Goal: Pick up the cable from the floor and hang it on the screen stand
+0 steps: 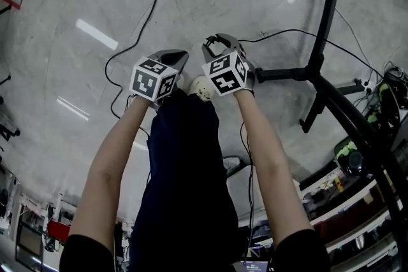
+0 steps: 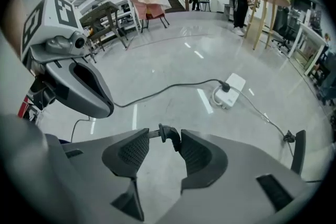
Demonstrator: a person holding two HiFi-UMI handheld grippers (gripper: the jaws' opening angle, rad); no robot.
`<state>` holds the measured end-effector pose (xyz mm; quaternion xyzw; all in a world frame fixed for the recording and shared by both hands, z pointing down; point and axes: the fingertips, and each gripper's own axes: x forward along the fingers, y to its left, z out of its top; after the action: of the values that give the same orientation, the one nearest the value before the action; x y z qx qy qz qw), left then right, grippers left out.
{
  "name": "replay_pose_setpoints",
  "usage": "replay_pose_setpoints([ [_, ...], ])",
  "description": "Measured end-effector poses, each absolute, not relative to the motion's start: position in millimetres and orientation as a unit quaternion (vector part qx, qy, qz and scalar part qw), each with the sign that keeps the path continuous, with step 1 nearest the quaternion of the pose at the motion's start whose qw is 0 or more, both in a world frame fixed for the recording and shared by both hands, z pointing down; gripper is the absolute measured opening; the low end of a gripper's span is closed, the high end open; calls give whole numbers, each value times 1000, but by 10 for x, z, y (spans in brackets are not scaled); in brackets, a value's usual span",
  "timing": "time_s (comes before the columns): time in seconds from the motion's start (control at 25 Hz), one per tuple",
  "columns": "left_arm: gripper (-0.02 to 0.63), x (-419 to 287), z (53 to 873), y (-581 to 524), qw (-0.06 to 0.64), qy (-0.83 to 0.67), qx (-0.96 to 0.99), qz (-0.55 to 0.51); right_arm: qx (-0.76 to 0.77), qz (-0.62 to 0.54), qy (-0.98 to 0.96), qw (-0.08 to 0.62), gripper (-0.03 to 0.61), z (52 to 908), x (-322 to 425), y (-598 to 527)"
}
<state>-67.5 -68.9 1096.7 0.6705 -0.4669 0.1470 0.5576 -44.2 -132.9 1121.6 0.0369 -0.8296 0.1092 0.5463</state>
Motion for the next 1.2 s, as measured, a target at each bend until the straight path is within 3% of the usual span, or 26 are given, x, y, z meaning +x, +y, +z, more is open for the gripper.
replay_pose_setpoints([
  [0.6, 3, -752, 9278, -1092, 498, -488, 706, 124, 182, 140, -887, 400, 202, 9129, -546, -1792],
  [1.2, 3, -580, 7379, -1374, 436, -474, 759, 93, 246, 135, -897, 341, 195, 7183, -335, -1803],
])
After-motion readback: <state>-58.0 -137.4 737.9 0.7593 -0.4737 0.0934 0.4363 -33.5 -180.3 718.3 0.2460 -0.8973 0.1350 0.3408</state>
